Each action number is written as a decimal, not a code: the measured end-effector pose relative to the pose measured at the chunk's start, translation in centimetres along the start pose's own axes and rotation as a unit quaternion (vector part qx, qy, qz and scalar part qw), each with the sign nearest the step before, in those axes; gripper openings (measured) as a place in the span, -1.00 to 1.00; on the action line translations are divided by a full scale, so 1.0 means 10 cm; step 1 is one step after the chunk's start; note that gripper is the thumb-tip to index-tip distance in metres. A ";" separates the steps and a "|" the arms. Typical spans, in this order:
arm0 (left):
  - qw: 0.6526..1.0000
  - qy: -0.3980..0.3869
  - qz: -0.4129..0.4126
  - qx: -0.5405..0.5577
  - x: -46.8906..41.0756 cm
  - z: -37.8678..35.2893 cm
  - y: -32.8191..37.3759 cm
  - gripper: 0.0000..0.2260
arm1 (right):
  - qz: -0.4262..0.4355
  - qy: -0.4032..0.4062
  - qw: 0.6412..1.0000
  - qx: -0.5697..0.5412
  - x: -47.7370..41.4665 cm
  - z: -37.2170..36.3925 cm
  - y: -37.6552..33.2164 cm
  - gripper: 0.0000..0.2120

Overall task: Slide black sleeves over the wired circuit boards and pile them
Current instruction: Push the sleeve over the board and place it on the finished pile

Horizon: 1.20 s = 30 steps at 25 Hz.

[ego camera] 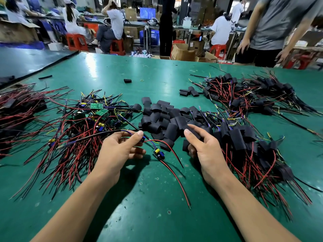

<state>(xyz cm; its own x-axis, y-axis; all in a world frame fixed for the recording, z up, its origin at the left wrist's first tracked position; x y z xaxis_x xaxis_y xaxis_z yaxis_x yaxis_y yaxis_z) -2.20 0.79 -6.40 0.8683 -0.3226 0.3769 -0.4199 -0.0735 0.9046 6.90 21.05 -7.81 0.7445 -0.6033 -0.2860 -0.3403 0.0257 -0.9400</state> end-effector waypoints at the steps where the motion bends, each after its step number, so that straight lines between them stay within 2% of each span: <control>1: 1.000 -0.003 0.000 -0.005 0.00 0.00 0.00 -0.69 | -0.003 -0.002 1.000 0.005 0.01 0.00 0.00 -0.82; 3: 1.000 -0.004 0.001 -0.010 0.01 -0.01 0.00 -0.69 | -0.001 0.000 1.000 0.009 0.01 -0.01 -0.01 -0.78; 7: 1.000 0.004 0.003 -0.010 0.02 -0.01 0.01 -0.70 | 0.007 0.014 1.000 -0.007 0.01 -0.03 -0.05 -0.55; 11: 0.999 0.004 0.001 0.032 0.03 -0.04 0.03 -0.77 | 0.010 0.017 0.999 -0.032 0.01 -0.02 -0.09 -0.57; 14: 0.995 -0.043 0.030 0.079 0.03 -0.04 0.06 -0.83 | 0.001 0.036 0.998 -0.053 -0.01 -0.01 -0.10 -0.64; 17: 0.990 -0.083 0.064 0.097 0.04 -0.05 0.06 -0.85 | -0.009 0.058 0.995 -0.078 -0.03 0.01 -0.10 -0.61; 21: 0.987 -0.071 0.053 0.136 0.03 -0.03 0.08 -0.88 | -0.007 0.058 0.992 -0.114 -0.05 -0.01 -0.11 -0.55; 22: 0.986 -0.060 0.047 0.145 0.03 -0.01 0.10 -0.88 | -0.005 0.056 0.991 -0.123 -0.05 -0.01 -0.11 -0.60; 25: 0.988 -0.030 0.036 0.150 0.02 0.04 0.12 -0.82 | 0.006 0.060 0.986 -0.157 -0.05 0.01 -0.11 -0.92; 27: 0.989 -0.027 0.037 0.143 0.02 0.05 0.12 -0.76 | -0.005 0.059 0.988 -0.146 -0.05 0.02 -0.09 -0.88; 30: 0.991 -0.026 0.042 0.126 0.02 0.04 0.10 -0.76 | -0.030 0.025 0.998 -0.054 -0.02 0.01 -0.07 -0.89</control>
<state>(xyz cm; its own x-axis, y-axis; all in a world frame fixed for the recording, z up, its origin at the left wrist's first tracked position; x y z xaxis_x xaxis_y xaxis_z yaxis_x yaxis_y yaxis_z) -2.52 0.29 -5.53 0.8150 -0.3854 0.4326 -0.5490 -0.2752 0.7892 7.07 21.23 -7.10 0.7365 -0.6408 -0.2168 -0.3576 -0.0968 -0.9288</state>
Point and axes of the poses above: each hand's wrist, its own x-axis away from the middle knuckle, its own z-axis out of the back of the hand, y = z × x, the point moved 1 cm from there along -x, towards the middle knuckle, and after that the axes turned 15 degrees about z, right-handed, at the moved point
